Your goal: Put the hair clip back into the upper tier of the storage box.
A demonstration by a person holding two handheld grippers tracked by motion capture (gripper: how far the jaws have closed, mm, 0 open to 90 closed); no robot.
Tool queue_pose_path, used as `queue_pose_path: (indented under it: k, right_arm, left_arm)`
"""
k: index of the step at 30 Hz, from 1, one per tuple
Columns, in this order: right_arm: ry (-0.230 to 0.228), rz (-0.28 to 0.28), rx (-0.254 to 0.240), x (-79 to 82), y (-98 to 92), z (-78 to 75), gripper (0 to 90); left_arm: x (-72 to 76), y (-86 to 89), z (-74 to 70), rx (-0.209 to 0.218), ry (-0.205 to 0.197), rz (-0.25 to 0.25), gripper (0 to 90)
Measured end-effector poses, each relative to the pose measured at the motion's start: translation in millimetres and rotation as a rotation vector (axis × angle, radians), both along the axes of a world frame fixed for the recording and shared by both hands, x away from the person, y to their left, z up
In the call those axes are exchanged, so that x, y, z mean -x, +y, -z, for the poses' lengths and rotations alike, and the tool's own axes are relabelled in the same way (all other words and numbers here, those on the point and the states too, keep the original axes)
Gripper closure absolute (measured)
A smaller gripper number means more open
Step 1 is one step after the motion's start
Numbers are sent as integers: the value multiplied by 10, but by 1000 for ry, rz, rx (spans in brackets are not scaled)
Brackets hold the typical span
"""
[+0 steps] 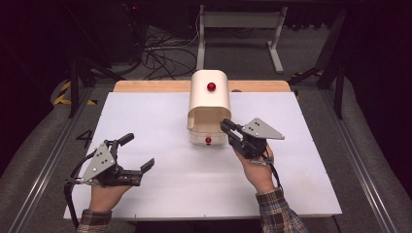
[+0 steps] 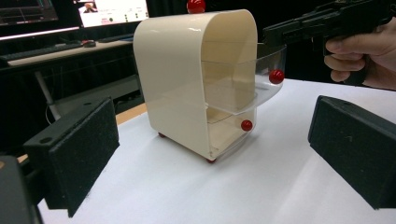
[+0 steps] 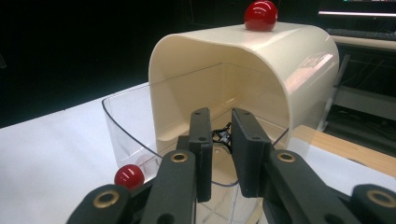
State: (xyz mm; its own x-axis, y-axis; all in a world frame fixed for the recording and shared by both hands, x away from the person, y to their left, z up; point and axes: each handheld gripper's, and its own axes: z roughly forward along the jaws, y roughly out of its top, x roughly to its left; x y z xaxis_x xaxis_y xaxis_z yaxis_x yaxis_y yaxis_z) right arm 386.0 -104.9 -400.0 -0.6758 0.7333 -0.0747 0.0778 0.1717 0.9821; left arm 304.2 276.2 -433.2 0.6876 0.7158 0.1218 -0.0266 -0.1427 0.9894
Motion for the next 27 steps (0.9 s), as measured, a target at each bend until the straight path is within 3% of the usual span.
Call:
queue_pose_path:
  k: [27]
  right_arm:
    - [-18, 0, -18, 40, -28, -27, 715]
  left_arm:
    - [2, -7, -1, -4, 3, 4, 27]
